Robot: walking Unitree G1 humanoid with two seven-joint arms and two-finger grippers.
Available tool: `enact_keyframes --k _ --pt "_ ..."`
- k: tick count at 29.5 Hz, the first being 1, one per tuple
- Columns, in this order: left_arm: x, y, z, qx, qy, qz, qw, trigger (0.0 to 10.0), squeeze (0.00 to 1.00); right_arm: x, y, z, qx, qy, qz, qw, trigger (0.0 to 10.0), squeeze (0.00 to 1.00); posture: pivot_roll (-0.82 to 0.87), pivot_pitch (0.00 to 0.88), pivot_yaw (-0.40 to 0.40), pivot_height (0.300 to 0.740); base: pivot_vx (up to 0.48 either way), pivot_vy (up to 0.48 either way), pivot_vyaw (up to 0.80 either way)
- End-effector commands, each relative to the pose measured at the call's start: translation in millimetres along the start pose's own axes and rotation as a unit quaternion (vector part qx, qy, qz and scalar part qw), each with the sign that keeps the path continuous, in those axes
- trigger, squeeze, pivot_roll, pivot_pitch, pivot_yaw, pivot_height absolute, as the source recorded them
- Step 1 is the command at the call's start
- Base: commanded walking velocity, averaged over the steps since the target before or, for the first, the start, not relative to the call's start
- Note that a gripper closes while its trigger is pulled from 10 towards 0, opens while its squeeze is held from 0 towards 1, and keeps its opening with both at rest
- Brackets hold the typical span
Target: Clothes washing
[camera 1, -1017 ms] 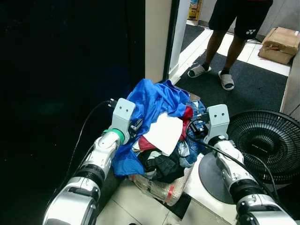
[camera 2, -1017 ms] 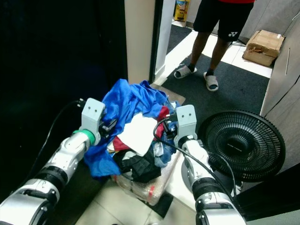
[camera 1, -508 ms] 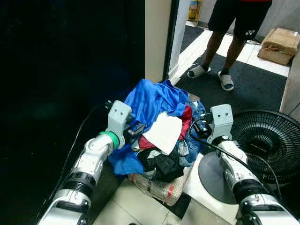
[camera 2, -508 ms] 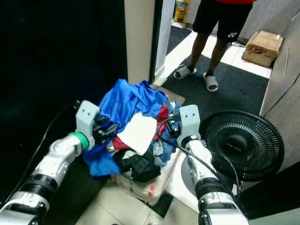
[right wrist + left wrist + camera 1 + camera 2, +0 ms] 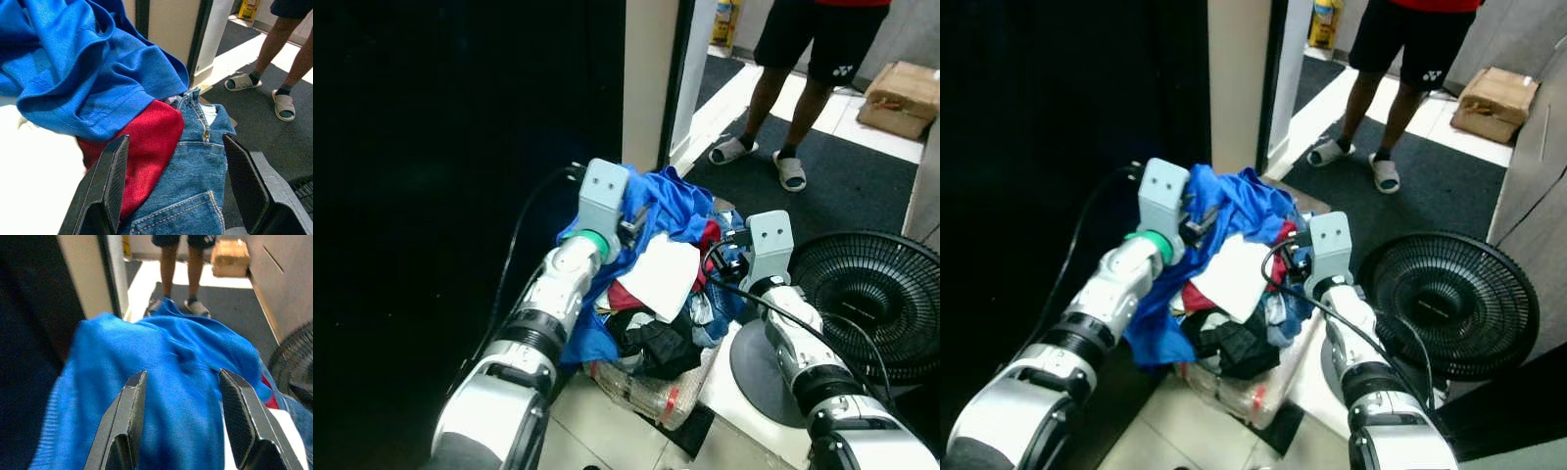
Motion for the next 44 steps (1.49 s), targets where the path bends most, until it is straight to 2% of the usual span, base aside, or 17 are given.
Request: enact_keyframes --k 1,8,12,16,17,18,19,20,23,27,33,35,37,38,41,42,44 --pt "0.1 -1.6 -15 -0.029 0.005 0.004 1.0 10.0 0.0 0.1 -5.9 -13 -0.02 0.001 0.0 1.0 10.0 0.0 -0.06 0.158 0.068 0.74 0.0 0.0 0.0" --pt "8.4 2.2 -22 -0.047 0.024 0.002 0.999 10.0 0.0 -0.2 -6.5 -16 -0.024 0.0 0.0 1.0 10.0 0.0 -0.06 0.16 0.068 0.74 0.0 0.0 0.0" --pt "2.1 5.1 -5 -0.026 0.021 -0.007 0.999 10.0 0.0 -1.1 -6.1 -14 -0.02 0.002 -0.001 1.0 10.0 0.0 -0.07 0.158 0.073 0.74 0.0 0.0 0.0" --pt "-21.8 -1.7 10 -0.002 0.026 -0.005 1.0 10.0 0.0 3.3 -9.1 -17 -0.021 0.002 -0.007 1.0 10.0 0.0 -0.06 0.156 0.07 0.74 0.0 0.0 0.0" --pt "-34.1 -6.5 10 0.0 0.031 0.004 1.0 10.0 0.0 4.8 -10.5 -19 -0.024 0.002 -0.008 1.0 10.0 0.0 -0.05 0.155 0.065 0.74 0.0 0.0 0.0" --pt "-34.1 -6.5 10 0.0 0.031 0.004 1.0 10.0 0.0 4.8 -10.5 -19 -0.024 0.002 -0.008 1.0 10.0 0.0 -0.05 0.155 0.065 0.74 0.0 0.0 0.0" --pt "-48.7 -13.1 6 -0.004 0.035 0.018 0.999 10.0 0.0 5.7 -11.6 -21 -0.027 0.001 -0.008 1.0 10.0 0.0 -0.04 0.155 0.057 0.74 0.0 0.0 0.0" --pt "-48.7 -13.1 6 -0.004 0.035 0.018 0.999 10.0 0.0 5.7 -11.6 -21 -0.027 0.001 -0.008 1.0 10.0 0.0 -0.04 0.155 0.057 0.74 0.0 0.0 0.0" --pt "-79.5 -30.5 -17 -0.035 0.036 0.062 0.997 10.0 0.0 3.5 -11.6 -24 -0.033 0.0 -0.002 0.999 10.0 0.0 -0.02 0.155 0.041 0.74 0.0 0.0 0.0" --pt "-87.4 -39.8 -36 -0.057 0.036 0.078 0.995 10.0 0.0 1.1 -9.9 -22 -0.033 0.0 0.003 0.999 10.0 0.0 -0.02 0.158 0.031 0.74 0.0 0.0 0.0" --pt "-89.5 -46.3 -52 -0.079 0.034 0.088 0.992 10.0 0.0 0.3 -8.2 -20 -0.032 -0.001 0.006 0.999 10.0 0.0 -0.02 0.171 0.022 0.74 0.0 0.0 0.0" --pt "-80.9 -40.8 -54 -0.086 0.031 0.085 0.992 10.0 0.0 0.4 -7.2 -19 -0.033 -0.003 0.009 0.999 10.0 0.0 -0.02 0.188 0.017 0.74 0.0 0.0 0.0" --pt "-80.9 -40.8 -54 -0.086 0.031 0.085 0.992 10.0 0.0 0.4 -7.2 -19 -0.033 -0.003 0.009 0.999 10.0 0.0 -0.02 0.188 0.017 0.74 0.0 0.0 0.0" --pt "-71.1 -34.2 -51 -0.085 0.03 0.074 0.993 10.0 0.0 0.8 -7.3 -20 -0.035 -0.004 0.009 0.999 10.0 0.0 -0.03 0.192 0.018 0.74 0.0 0.0 0.0" --pt "-71.1 -34.2 -51 -0.085 0.03 0.074 0.993 10.0 0.0 0.8 -7.3 -20 -0.035 -0.004 0.009 0.999 10.0 0.0 -0.03 0.192 0.018 0.74 0.0 0.0 0.0" --pt "-57.8 -26.4 -47 -0.083 0.03 0.058 0.994 10.0 0.0 1.2 -7.4 -21 -0.037 -0.006 0.01 0.999 10.0 0.0 -0.04 0.197 0.021 0.74 0.0 0.0 0.0" --pt "-57.8 -26.4 -47 -0.083 0.03 0.058 0.994 10.0 0.0 1.2 -7.4 -21 -0.037 -0.006 0.01 0.999 10.0 0.0 -0.04 0.197 0.021 0.74 0.0 0.0 0.0"
Point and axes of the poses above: a point about 5 cm out from each wrist's last joint towards the gripper, its own y axis pointing out of the wrist towards the gripper, its own z axis along the axis of the wrist's last joint, x = y × z, the point moved 4 cm from there along y, pointing out of the wrist towards the gripper, and after that the axes turned 9 degrees about -y, right-handed, at the moved point
